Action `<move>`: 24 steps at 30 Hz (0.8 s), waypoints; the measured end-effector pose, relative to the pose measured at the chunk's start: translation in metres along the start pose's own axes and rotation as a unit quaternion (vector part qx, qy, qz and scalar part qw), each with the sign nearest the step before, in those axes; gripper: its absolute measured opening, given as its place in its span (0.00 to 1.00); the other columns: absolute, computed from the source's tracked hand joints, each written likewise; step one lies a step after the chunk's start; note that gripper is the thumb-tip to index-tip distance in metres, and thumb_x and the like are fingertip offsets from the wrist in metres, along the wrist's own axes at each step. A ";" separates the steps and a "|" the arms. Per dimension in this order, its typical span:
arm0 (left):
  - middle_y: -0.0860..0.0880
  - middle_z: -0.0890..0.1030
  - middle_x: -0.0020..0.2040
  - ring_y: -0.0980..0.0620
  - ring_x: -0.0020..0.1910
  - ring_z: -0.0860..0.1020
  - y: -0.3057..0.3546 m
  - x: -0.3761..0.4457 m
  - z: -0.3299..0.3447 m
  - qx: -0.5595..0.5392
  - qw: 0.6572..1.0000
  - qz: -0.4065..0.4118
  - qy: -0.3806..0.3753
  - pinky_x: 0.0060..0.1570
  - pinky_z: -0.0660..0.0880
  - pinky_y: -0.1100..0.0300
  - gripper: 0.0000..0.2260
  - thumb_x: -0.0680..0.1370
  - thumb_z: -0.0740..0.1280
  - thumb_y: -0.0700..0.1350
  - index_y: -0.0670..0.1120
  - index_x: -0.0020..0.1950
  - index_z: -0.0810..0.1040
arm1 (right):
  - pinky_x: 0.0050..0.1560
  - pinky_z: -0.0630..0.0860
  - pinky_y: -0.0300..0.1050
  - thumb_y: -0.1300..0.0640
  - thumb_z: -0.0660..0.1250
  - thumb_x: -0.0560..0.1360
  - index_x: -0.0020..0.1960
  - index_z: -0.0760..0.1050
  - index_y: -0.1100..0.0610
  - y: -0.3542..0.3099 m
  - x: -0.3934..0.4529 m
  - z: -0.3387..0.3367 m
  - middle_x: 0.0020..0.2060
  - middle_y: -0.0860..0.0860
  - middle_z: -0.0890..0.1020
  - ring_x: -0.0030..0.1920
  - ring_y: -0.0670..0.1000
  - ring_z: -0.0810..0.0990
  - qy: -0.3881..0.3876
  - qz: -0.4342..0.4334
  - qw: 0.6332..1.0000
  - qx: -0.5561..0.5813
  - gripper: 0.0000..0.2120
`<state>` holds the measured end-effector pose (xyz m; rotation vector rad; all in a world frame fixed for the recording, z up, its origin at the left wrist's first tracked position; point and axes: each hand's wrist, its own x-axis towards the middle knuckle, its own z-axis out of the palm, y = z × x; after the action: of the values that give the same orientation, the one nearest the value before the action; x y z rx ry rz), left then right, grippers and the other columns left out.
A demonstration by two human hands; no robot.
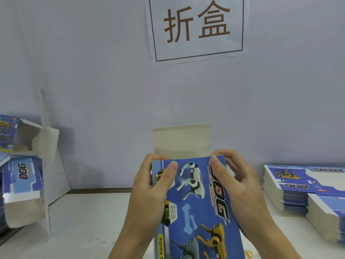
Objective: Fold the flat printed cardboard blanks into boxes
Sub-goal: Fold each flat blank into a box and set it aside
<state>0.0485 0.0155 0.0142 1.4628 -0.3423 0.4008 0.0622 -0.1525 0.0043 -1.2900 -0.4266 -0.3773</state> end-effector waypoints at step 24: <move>0.52 0.85 0.45 0.51 0.46 0.84 -0.009 -0.003 0.021 0.005 0.996 -0.028 0.080 0.47 0.81 0.58 0.19 0.72 0.62 0.66 0.53 0.47 0.81 | 0.41 0.74 0.60 0.34 0.66 0.70 0.45 0.72 0.54 -0.006 -0.002 0.001 0.38 0.67 0.76 0.37 0.63 0.78 -0.029 0.052 0.998 -0.005 0.22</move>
<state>0.0507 -0.0060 0.0069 1.4369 -0.1715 0.4710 0.0574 -0.1533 0.0081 -1.3286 -0.4044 -0.2555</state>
